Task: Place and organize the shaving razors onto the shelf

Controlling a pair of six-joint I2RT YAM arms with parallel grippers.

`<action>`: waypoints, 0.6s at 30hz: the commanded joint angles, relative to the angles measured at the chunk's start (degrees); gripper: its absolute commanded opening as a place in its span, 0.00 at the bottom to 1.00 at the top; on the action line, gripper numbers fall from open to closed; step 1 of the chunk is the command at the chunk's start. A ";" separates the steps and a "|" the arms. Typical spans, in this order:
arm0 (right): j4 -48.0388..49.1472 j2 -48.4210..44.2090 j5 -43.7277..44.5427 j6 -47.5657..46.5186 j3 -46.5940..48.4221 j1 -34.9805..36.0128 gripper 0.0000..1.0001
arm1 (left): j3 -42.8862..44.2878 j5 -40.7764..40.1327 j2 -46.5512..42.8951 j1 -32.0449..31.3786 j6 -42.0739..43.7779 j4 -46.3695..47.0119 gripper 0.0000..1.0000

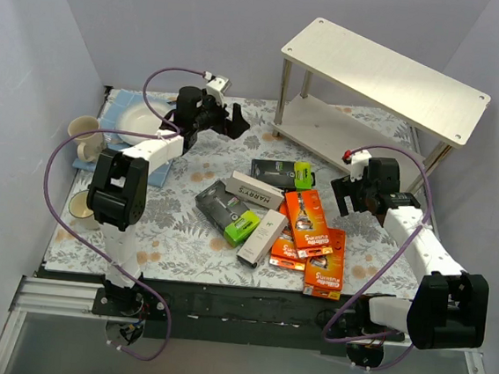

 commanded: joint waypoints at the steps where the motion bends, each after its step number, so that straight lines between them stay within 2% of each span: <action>1: 1.35 -0.03 -0.73 -0.28 2.21 0.10 0.99 | 3.27 0.86 0.97 -1.02 0.05 2.53 0.98; 5: -1.63 -0.38 -0.82 -3.61 3.70 0.01 0.99 | 4.93 0.24 3.08 -1.37 -1.26 7.18 0.98; 9: -7.96 -1.52 -5.12 -6.34 5.29 0.01 0.98 | 10.03 2.08 7.38 -1.90 -1.79 9.39 0.92; 13: -11.38 -3.81 -8.02 -5.38 5.29 0.01 0.98 | 15.90 2.79 11.69 -3.03 -2.32 11.76 0.89; 18: -14.37 -7.50 -6.01 -0.90 5.20 0.01 0.98 | 23.91 0.35 18.98 -4.97 -3.02 13.61 0.88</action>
